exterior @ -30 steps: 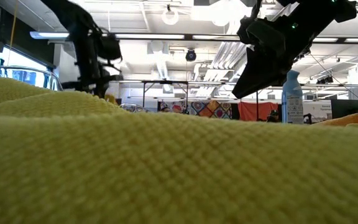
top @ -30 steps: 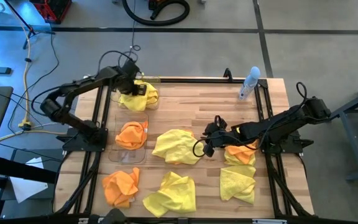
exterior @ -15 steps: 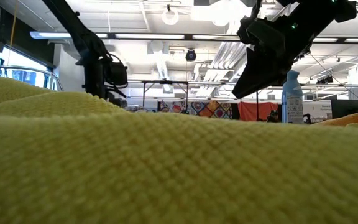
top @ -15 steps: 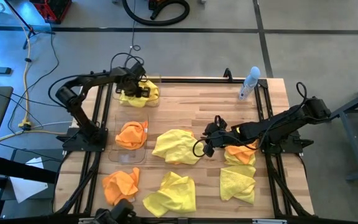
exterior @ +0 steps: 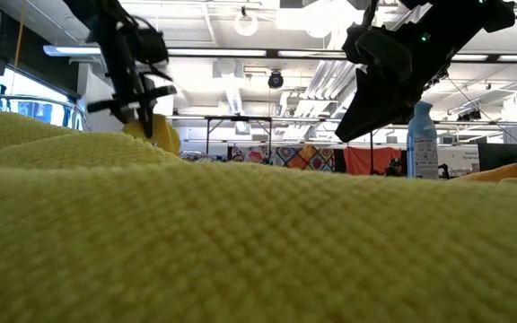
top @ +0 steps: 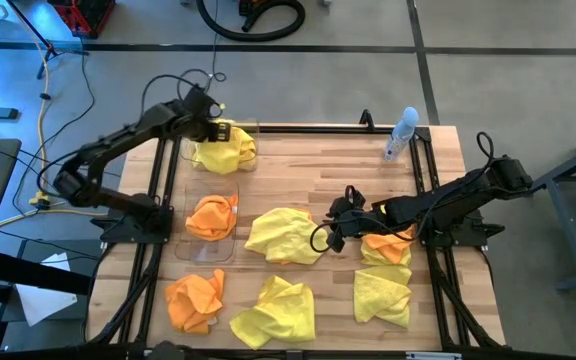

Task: Sort microfiber towel by color & place in baskets
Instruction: Put the yellow microfiber towel into the top transparent bin, then put the orange microfiber towel into the bottom transparent bin

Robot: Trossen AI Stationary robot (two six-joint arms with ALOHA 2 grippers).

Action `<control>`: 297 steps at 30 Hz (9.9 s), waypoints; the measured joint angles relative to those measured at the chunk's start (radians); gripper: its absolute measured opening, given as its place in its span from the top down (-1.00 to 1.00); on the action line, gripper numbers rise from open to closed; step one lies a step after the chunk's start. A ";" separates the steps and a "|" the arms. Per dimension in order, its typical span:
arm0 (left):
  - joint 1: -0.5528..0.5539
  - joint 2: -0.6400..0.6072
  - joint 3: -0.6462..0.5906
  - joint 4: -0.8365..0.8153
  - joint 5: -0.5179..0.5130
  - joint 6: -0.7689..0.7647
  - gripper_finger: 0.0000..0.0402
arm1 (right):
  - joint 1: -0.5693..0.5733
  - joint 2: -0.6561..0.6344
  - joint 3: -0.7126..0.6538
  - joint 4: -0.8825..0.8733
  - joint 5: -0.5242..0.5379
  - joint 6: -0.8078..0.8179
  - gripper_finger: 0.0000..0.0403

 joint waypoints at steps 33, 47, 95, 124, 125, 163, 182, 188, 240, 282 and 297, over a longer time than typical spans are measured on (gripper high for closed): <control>-0.102 -0.059 -0.289 0.271 -0.152 -0.033 0.56 | 0.000 0.000 0.000 0.000 -0.005 0.000 0.56; -0.023 0.122 -0.332 0.419 0.021 0.011 0.52 | 0.000 0.000 0.000 0.001 -0.008 -0.007 0.56; -0.006 -0.147 -0.156 0.171 0.080 -0.032 0.16 | 0.000 0.000 0.000 0.007 -0.021 -0.019 0.56; -0.005 0.277 -0.157 0.278 -0.003 -0.066 -0.13 | -0.014 0.000 0.000 0.007 -0.022 -0.024 0.56; -0.004 0.303 -0.156 0.291 -0.003 -0.069 -0.13 | -0.017 0.000 0.000 0.007 -0.022 -0.023 0.56; -0.724 -0.318 -0.294 0.266 -0.132 0.100 -0.13 | -0.020 0.000 0.000 0.007 -0.015 0.004 0.56; -1.257 -0.319 -0.280 0.209 -0.233 -0.242 -0.13 | -0.020 0.000 0.000 -0.002 -0.014 0.035 0.56; -1.402 -0.285 -0.184 0.075 -0.249 -0.536 -0.13 | -0.019 0.000 0.000 -0.043 -0.014 0.040 0.56; -1.805 0.376 0.166 -0.292 0.017 -0.567 -0.13 | -0.008 0.000 0.000 -0.060 -0.013 -0.011 0.56; -1.796 0.348 0.423 -0.542 -0.009 -0.595 0.99 | -0.008 0.000 0.000 -0.056 -0.013 -0.008 0.56; -1.807 0.222 0.909 -0.791 -0.620 -0.285 1.00 | -0.016 0.000 0.000 -0.036 -0.013 -0.027 0.56</control>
